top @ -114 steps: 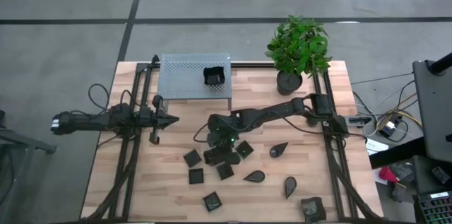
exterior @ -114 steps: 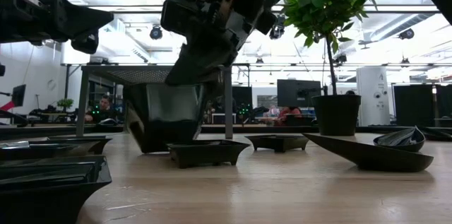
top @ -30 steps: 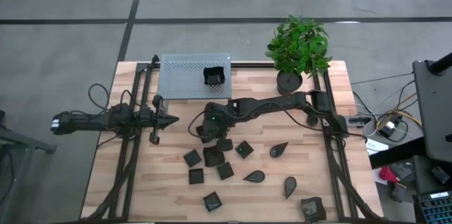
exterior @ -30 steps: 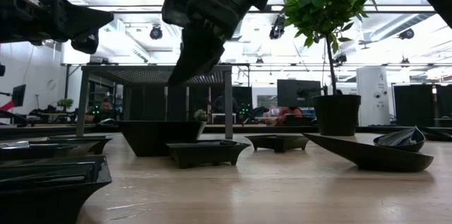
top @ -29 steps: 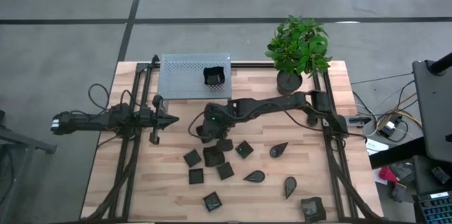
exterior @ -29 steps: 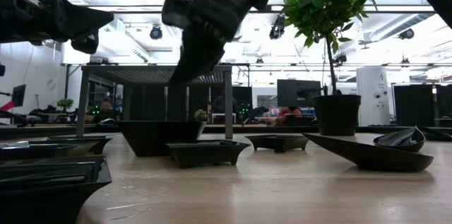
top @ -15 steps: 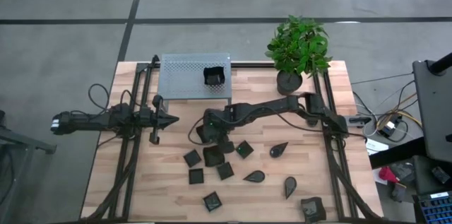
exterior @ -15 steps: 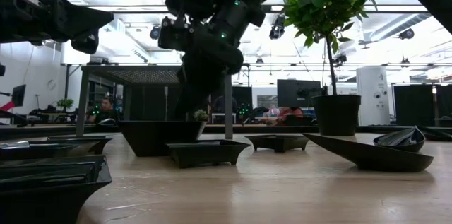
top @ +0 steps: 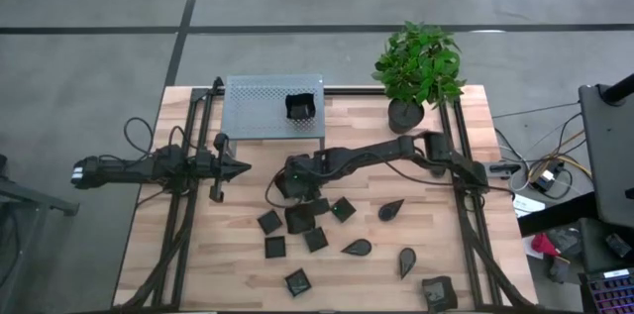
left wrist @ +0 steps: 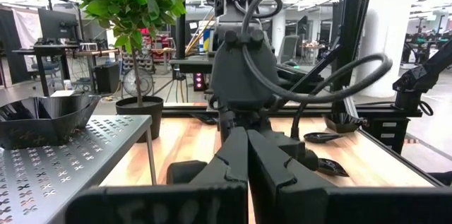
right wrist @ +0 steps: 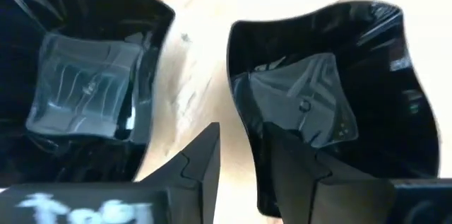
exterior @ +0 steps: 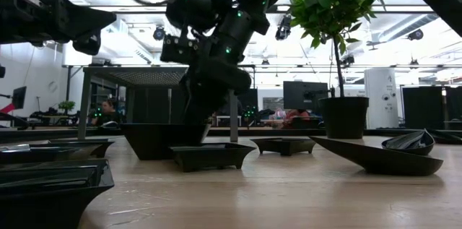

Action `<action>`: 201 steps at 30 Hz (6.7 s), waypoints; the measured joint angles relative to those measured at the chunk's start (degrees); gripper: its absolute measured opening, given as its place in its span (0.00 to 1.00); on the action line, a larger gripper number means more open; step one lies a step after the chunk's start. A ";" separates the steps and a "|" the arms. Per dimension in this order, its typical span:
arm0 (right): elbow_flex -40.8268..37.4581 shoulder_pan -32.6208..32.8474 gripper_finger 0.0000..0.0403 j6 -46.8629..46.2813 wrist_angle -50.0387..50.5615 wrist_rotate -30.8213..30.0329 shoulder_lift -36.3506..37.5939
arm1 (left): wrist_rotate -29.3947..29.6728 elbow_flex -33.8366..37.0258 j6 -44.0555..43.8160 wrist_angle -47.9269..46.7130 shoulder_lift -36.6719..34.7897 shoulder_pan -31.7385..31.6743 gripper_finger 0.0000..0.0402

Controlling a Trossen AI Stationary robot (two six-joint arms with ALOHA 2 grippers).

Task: Pick & Place Mini shaped plates
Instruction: Stack the distorted square plate on top of the distorted square plate on the shelf, then stack the distorted square plate on top of the stacked distorted square plates on the shelf

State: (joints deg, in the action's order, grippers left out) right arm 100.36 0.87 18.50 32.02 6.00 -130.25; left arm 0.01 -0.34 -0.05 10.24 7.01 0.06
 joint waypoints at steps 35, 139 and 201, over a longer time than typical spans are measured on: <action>23.34 1.81 0.02 -3.39 23.32 -16.80 4.45 | 0.00 0.00 0.01 -0.01 0.00 0.01 0.00; -0.33 10.40 0.14 -19.80 0.43 -5.64 12.78 | 0.00 0.00 0.00 -0.02 0.00 0.01 0.00; -16.24 15.86 0.07 -19.84 -22.50 -10.49 6.37 | 0.01 0.00 0.01 -0.04 -0.02 0.02 0.00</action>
State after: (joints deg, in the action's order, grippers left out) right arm 84.12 16.73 -1.34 9.53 -4.49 -123.87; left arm 0.02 -0.34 -0.04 10.20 6.98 0.08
